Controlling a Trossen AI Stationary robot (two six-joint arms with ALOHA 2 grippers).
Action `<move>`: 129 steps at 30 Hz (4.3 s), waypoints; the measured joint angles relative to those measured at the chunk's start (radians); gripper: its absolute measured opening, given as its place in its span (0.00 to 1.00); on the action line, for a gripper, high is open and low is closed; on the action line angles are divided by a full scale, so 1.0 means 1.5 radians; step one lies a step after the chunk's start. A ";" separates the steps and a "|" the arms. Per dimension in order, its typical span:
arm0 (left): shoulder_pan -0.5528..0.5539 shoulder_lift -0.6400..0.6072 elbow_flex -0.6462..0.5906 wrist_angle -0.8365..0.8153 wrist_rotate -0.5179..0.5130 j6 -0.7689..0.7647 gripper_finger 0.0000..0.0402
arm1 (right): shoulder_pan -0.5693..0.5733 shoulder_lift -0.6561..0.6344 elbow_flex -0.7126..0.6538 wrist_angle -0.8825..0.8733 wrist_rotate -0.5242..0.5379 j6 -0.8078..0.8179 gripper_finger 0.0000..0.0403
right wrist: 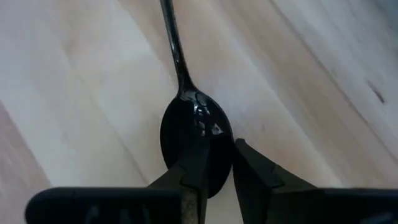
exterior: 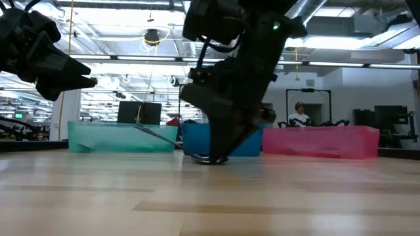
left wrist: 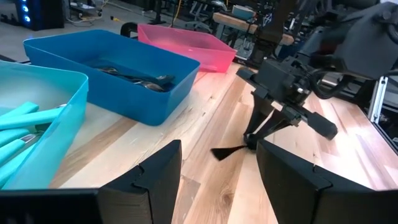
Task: Sort silverware by color (type)
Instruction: Put the black spoon into the blue bin
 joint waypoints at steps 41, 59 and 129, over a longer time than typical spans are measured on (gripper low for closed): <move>0.000 0.000 0.000 0.000 0.000 0.002 0.48 | 0.043 -0.094 -0.005 -0.141 -0.041 -0.185 0.54; 0.000 0.000 0.000 0.000 0.000 0.007 0.48 | 0.039 -0.132 -0.004 -0.057 0.094 -0.049 0.54; 0.000 0.022 0.000 0.000 -0.007 -0.007 0.48 | 0.051 -0.116 -0.207 0.256 0.094 -0.023 0.06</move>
